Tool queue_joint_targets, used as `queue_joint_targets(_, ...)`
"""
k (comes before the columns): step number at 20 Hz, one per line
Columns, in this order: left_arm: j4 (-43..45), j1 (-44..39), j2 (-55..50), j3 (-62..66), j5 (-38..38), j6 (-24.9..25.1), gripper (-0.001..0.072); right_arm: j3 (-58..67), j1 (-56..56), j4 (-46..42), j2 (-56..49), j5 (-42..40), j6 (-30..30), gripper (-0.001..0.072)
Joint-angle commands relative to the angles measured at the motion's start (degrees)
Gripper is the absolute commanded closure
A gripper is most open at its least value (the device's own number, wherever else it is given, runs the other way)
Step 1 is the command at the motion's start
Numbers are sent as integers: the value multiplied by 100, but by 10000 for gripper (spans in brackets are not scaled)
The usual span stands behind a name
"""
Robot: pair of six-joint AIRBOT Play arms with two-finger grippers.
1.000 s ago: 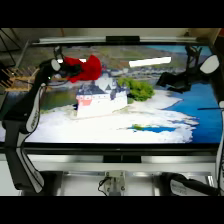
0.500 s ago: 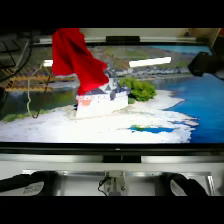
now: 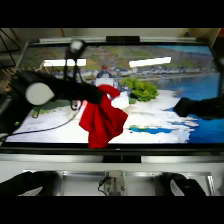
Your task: Fold the shirts.
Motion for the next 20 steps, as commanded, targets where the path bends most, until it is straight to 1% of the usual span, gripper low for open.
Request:
queue_joint_targets(1, 575, -168, -35, -485, -168, -225, 673, -1742, 254, 546, -103, -850, 302, 45)
queue_joint_targets(3, 1252, -35, 247, -367, -601, -227, 672, -2457, 726, 984, -389, -1250, 415, 44)
queue_joint_targets(4, 1443, 63, 402, -350, -778, -225, 672, -2728, 1029, 1233, -549, -1596, 422, 44)
queue_joint_targets(5, 1493, 181, 542, -354, -962, -225, 672, -2907, 1338, 1412, -728, -2041, 439, 44)
queue_joint_targets(7, 1488, 356, 734, -356, -1440, -225, 672, -2979, 1797, 1574, -1130, -2909, 754, 44)
queue_joint_targets(8, 1493, 356, 774, -358, -1679, -205, 672, -2977, 1908, 1801, -1357, -3421, 905, 45)
queue_joint_targets(10, 1484, 341, 778, -372, -2146, -203, 672, -2977, 1928, 2542, -1805, -4325, 973, 44)
queue_joint_targets(12, 1460, 343, 782, -426, -2319, -205, 672, -2975, 1904, 3150, -2214, -4972, 953, 44)
queue_joint_targets(13, 1440, 343, 778, -426, -2312, -208, 672, -2933, 1906, 3329, -2389, -5160, 946, 45)
queue_joint_targets(15, 1443, 343, 769, -426, -2297, -212, 672, -2732, 1908, 3604, -2734, -5281, 748, 45)
queue_joint_targets(16, 1443, 343, 767, -426, -2293, -227, 672, -2612, 1908, 3694, -2876, -5281, 664, 45)
queue_joint_targets(20, 1443, 343, 769, -426, -2258, -229, 672, -2131, 1908, 4050, -3322, -5281, 656, 45)
